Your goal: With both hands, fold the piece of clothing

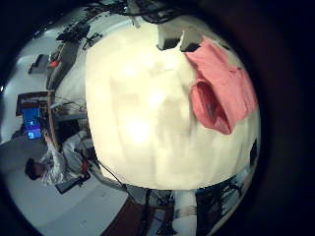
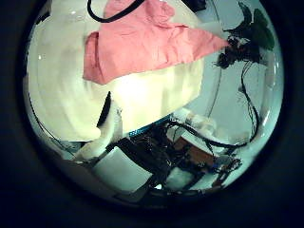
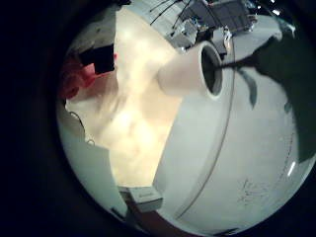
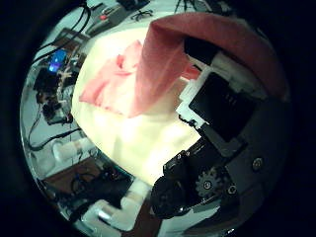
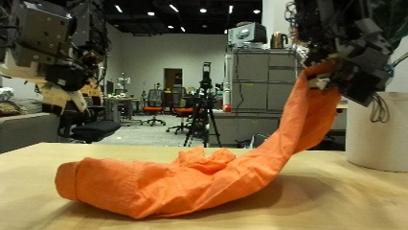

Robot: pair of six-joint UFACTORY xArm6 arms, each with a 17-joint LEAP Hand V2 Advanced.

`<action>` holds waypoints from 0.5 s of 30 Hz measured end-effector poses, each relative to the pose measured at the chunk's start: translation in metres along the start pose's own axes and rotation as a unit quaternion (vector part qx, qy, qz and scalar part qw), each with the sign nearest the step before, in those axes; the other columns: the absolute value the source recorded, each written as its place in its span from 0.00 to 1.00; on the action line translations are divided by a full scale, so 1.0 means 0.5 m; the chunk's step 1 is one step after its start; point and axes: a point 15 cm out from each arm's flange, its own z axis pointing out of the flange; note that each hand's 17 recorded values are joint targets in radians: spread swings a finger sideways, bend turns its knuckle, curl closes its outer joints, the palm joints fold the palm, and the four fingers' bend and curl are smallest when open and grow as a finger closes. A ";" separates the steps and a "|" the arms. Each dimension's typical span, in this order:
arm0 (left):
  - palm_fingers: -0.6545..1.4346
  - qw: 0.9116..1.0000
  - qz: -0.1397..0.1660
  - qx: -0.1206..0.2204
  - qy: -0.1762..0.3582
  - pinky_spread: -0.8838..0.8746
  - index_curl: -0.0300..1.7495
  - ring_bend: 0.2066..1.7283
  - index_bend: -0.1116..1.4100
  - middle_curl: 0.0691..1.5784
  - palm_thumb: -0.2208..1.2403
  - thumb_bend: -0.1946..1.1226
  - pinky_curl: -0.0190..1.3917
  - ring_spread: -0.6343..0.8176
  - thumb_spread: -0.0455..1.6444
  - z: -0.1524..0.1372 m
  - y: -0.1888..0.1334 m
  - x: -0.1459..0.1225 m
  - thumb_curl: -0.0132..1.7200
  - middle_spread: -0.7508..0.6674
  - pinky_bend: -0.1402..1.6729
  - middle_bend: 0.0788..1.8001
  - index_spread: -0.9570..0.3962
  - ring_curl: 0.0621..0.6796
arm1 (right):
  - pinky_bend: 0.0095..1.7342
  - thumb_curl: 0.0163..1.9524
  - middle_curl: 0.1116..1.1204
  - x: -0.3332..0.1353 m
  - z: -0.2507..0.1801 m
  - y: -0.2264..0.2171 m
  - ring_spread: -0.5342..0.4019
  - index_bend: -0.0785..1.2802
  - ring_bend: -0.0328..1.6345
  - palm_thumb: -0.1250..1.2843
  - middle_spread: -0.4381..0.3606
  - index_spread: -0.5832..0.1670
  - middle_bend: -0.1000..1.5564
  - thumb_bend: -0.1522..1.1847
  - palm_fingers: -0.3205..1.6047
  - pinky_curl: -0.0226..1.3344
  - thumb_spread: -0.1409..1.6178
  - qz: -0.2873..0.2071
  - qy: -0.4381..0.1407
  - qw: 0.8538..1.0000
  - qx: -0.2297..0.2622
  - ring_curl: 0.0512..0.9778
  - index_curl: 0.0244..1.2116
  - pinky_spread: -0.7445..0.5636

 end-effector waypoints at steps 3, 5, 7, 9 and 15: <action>0.33 1.000 -0.013 -0.008 0.007 0.76 0.19 0.19 0.18 0.15 0.55 0.13 0.23 0.79 0.67 0.013 0.010 -0.036 0.22 0.77 0.27 0.06 0.85 0.24 | 0.71 0.43 0.60 -0.103 -0.039 -0.059 0.38 0.92 0.85 0.90 0.42 0.51 0.86 0.15 0.78 0.58 0.60 -0.050 -0.012 0.998 0.028 0.61 0.61 0.39; 0.33 1.000 -0.020 -0.011 0.011 0.76 0.19 0.20 0.18 0.15 0.55 0.13 0.23 0.79 0.67 0.018 0.014 -0.056 0.22 0.77 0.27 0.07 0.85 0.24 | 0.71 0.44 0.60 -0.173 -0.051 -0.088 0.38 0.92 0.85 0.90 0.42 0.51 0.86 0.15 0.78 0.59 0.60 -0.086 -0.017 0.995 0.038 0.61 0.61 0.39; 0.33 0.999 -0.030 -0.010 0.013 0.76 0.19 0.20 0.18 0.15 0.56 0.14 0.23 0.79 0.67 0.019 0.022 -0.083 0.23 0.77 0.27 0.06 0.84 0.24 | 0.71 0.45 0.59 -0.269 -0.059 -0.123 0.38 0.93 0.85 0.90 0.42 0.51 0.86 0.14 0.78 0.59 0.60 -0.134 -0.023 0.990 0.047 0.61 0.61 0.39; 0.33 0.999 -0.044 -0.005 0.018 0.76 0.19 0.20 0.18 0.15 0.57 0.14 0.23 0.79 0.67 0.020 0.033 -0.116 0.23 0.77 0.27 0.06 0.84 0.24 | 0.71 0.45 0.59 -0.348 -0.062 -0.153 0.39 0.93 0.85 0.90 0.42 0.51 0.86 0.14 0.78 0.59 0.60 -0.173 -0.027 0.983 0.051 0.61 0.61 0.39; 0.33 0.997 -0.066 -0.006 0.027 0.76 0.19 0.20 0.18 0.15 0.61 0.14 0.24 0.79 0.68 0.031 0.060 -0.165 0.24 0.77 0.27 0.06 0.84 0.24 | 0.70 0.47 0.59 -0.533 -0.004 -0.214 0.39 0.93 0.85 0.90 0.42 0.52 0.86 0.13 0.78 0.60 0.61 -0.252 -0.040 0.966 0.032 0.61 0.60 0.39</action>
